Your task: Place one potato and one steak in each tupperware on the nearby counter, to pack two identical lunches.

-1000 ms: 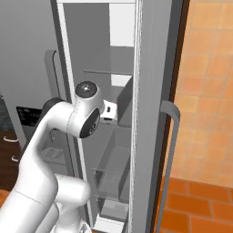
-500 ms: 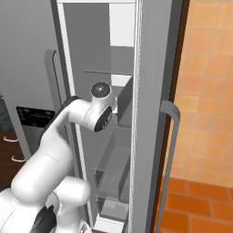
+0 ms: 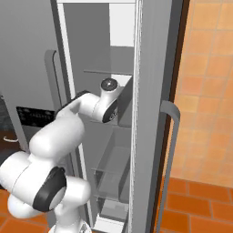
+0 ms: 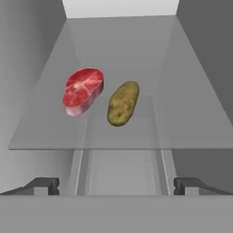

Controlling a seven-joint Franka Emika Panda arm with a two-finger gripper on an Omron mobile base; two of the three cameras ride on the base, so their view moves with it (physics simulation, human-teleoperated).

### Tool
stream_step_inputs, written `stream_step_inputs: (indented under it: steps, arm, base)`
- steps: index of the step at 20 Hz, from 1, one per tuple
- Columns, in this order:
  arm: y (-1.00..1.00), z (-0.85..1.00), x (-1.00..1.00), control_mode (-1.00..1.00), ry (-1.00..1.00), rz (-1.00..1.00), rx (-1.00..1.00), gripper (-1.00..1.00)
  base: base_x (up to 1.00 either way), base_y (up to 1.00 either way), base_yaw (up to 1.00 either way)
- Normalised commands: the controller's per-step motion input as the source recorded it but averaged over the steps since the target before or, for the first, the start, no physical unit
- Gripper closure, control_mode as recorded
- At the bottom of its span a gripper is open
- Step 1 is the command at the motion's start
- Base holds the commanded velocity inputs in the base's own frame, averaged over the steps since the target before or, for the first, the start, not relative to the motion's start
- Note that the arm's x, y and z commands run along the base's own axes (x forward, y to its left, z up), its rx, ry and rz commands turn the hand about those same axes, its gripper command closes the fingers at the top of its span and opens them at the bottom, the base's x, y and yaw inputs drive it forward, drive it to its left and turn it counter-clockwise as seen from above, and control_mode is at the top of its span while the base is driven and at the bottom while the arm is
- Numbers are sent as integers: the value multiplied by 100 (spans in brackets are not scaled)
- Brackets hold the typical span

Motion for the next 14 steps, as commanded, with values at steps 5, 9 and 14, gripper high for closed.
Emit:
stream_step_inputs:
  steps: [5,9,14]
  arm:
    - [-22,-38,60,-100,3,0,0,-100]
    - [-5,-43,63,-100,4,0,0,-100]
    - [0,-33,56,-100,1,0,0,-100]
  base:
    - [0,0,0]
    - [0,0,0]
    - [0,0,0]
